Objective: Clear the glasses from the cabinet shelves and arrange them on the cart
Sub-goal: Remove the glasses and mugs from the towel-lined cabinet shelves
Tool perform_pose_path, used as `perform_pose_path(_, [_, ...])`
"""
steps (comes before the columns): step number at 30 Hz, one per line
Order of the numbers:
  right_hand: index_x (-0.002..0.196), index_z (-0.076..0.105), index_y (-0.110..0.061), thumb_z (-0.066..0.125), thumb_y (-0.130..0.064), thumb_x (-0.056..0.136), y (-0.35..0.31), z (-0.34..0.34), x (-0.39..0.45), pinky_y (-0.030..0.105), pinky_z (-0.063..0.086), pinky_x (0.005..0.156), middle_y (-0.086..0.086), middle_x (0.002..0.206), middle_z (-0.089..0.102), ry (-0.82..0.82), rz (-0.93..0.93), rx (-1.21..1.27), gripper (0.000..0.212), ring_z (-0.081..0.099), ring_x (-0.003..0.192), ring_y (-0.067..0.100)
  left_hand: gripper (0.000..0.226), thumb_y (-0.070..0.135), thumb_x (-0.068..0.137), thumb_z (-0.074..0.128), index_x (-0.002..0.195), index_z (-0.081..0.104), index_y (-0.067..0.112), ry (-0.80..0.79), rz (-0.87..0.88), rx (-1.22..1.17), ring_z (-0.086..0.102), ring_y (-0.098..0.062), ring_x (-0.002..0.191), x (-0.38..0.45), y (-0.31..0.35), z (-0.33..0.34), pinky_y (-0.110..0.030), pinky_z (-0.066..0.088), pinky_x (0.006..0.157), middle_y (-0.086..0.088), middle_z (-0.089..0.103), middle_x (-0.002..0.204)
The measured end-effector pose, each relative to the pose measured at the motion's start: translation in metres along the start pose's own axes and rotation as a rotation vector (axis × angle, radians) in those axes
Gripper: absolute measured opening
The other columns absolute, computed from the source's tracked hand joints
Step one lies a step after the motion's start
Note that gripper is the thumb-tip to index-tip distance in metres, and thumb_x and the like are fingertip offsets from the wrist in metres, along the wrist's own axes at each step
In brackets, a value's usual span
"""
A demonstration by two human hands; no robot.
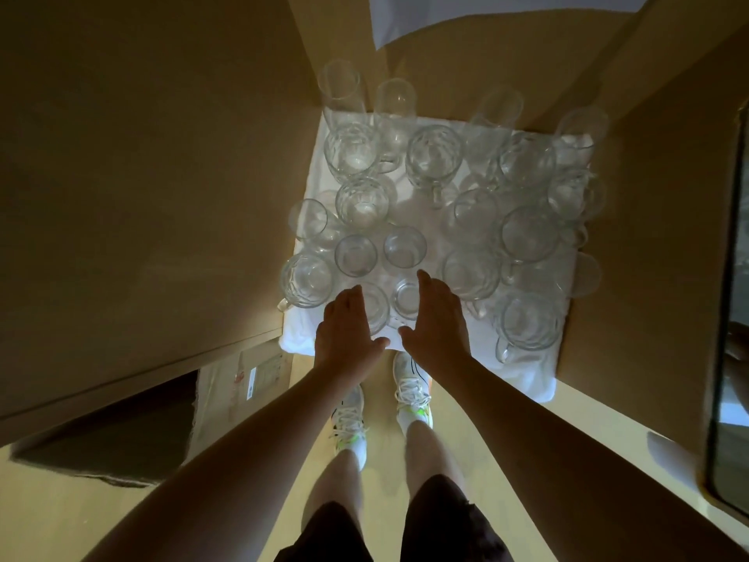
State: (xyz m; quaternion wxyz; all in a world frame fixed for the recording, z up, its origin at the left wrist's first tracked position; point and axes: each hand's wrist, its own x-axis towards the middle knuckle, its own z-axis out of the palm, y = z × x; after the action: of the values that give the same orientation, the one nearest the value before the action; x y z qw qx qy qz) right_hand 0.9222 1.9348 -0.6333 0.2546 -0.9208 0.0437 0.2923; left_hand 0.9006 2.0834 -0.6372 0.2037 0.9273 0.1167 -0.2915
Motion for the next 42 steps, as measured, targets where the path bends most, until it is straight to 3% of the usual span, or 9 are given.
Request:
perform_pose_path(3, [0.157,0.018,-0.016,0.079,-0.021,0.085,-0.004,0.006,0.006,0.035,0.038,0.108,0.009,0.154,0.034,0.024,-0.015,-0.029,0.094,0.037,0.138,0.031,0.097,0.039,0.082,0.078,0.157,0.02,0.016,0.012,0.015,0.051,0.032,-0.027,0.143,0.004,-0.004,0.008,-0.041,0.041,0.108,-0.007,0.03,0.158])
perform_pose_path(9, [0.153,0.027,-0.015,0.078,-0.017,0.085,0.009,0.017,0.022,0.033,0.039,0.107,0.007,0.149,0.041,0.071,-0.017,-0.019,0.085,0.041,0.134,0.028,0.075,0.026,0.077,0.082,0.14,0.044,0.016,0.17,0.024,0.106,0.037,-0.031,0.131,0.014,-0.001,0.025,-0.044,0.051,0.094,-0.01,0.036,0.144])
perform_pose_path(12, [0.152,0.028,-0.016,0.078,-0.015,0.085,0.011,0.02,0.021,0.033,0.041,0.105,0.006,0.148,0.042,0.088,-0.027,-0.023,0.083,0.041,0.133,0.028,0.081,0.02,0.072,0.087,0.139,0.043,0.01,0.238,-0.001,0.04,0.031,-0.034,0.134,0.01,0.001,0.031,-0.047,0.052,0.094,-0.014,0.031,0.148])
perform_pose_path(15, [0.152,0.029,-0.016,0.078,-0.015,0.084,0.011,0.02,0.02,0.034,0.042,0.104,0.006,0.148,0.042,0.097,-0.027,-0.004,0.084,0.041,0.133,0.028,0.097,0.026,0.068,0.092,0.145,0.035,0.008,0.257,-0.054,-0.016,0.024,-0.034,0.14,0.01,0.001,0.034,-0.046,0.049,0.101,-0.016,0.023,0.154])
perform_pose_path(20, [0.154,0.028,-0.013,0.078,-0.013,0.083,0.012,0.023,0.022,0.033,0.04,0.105,0.009,0.147,0.043,0.117,-0.044,-0.002,0.087,0.042,0.131,0.029,0.113,0.038,0.067,0.091,0.151,0.022,0.01,0.2,-0.08,0.082,0.024,-0.033,0.142,0.022,-0.001,0.032,-0.042,0.05,0.103,-0.013,0.017,0.157])
perform_pose_path(23, [0.152,0.032,-0.013,0.078,-0.011,0.081,0.013,0.025,0.022,0.032,0.041,0.103,0.009,0.146,0.044,0.127,-0.046,-0.01,0.084,0.043,0.13,0.029,0.115,0.033,0.065,0.091,0.152,0.02,0.007,0.138,-0.068,0.175,0.026,-0.031,0.137,0.025,-0.003,0.029,-0.039,0.051,0.099,-0.01,0.02,0.155])
perform_pose_path(28, [0.147,0.037,-0.016,0.079,-0.012,0.079,0.017,0.023,0.019,0.033,0.043,0.099,0.007,0.143,0.048,0.144,-0.024,0.065,0.08,0.047,0.128,0.029,0.096,0.022,0.065,0.084,0.143,0.031,0.007,0.125,-0.014,0.228,0.043,-0.026,0.115,0.03,-0.005,0.017,-0.03,0.047,0.084,-0.007,0.048,0.131])
perform_pose_path(35, [0.146,0.041,-0.017,0.082,-0.017,0.076,0.018,0.009,0.009,0.031,0.041,0.103,0.007,0.143,0.053,0.14,0.039,0.109,0.082,0.051,0.129,0.029,0.092,0.033,0.059,0.087,0.132,0.035,0.01,0.12,0.032,0.188,0.057,-0.026,0.103,0.014,0.0,0.0,-0.031,0.045,0.077,-0.007,0.053,0.118])
perform_pose_path(42, [0.144,0.041,-0.018,0.082,-0.018,0.071,-0.003,-0.022,-0.013,0.033,0.044,0.096,0.008,0.136,0.056,0.179,0.042,0.113,0.083,0.054,0.122,0.03,0.094,0.029,0.055,0.089,0.129,0.035,0.01,0.101,0.077,0.066,0.056,-0.025,0.105,-0.016,0.004,-0.039,-0.031,0.043,0.07,-0.007,0.048,0.119])
